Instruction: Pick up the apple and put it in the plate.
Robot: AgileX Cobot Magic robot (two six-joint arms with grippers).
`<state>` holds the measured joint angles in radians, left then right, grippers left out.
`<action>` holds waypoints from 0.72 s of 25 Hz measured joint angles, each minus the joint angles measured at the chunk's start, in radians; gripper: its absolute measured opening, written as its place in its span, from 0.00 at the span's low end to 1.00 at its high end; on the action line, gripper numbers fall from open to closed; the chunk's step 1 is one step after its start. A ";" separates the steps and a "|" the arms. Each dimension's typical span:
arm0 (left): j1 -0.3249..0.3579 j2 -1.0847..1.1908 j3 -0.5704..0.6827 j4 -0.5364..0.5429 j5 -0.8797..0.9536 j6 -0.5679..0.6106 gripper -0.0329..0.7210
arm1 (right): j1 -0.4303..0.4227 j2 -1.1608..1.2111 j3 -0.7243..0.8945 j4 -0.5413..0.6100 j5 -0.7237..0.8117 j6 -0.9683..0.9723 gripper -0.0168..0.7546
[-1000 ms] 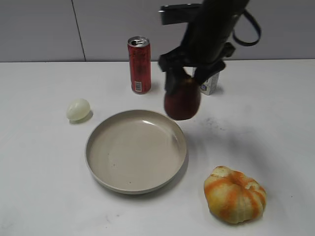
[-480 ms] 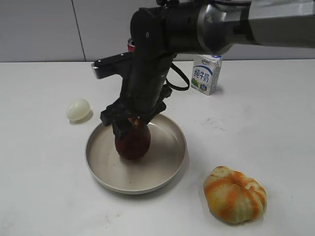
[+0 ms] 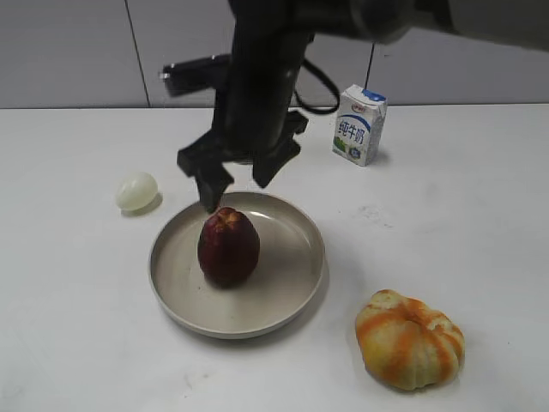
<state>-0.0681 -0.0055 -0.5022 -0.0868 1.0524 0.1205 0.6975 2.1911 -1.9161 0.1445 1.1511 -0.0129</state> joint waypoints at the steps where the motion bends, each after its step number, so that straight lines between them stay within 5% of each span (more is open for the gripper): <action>1: 0.000 0.000 0.000 0.000 0.000 0.000 0.69 | -0.030 0.000 -0.048 0.002 0.028 0.000 0.87; 9: 0.000 0.000 0.000 0.000 0.000 0.000 0.69 | -0.339 -0.038 -0.170 -0.009 0.055 0.025 0.87; 18: 0.000 0.000 0.000 0.000 0.000 0.000 0.69 | -0.647 -0.246 0.095 -0.044 0.056 0.041 0.84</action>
<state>-0.0681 -0.0055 -0.5022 -0.0868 1.0524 0.1205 0.0507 1.9447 -1.8213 0.1003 1.2069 0.0277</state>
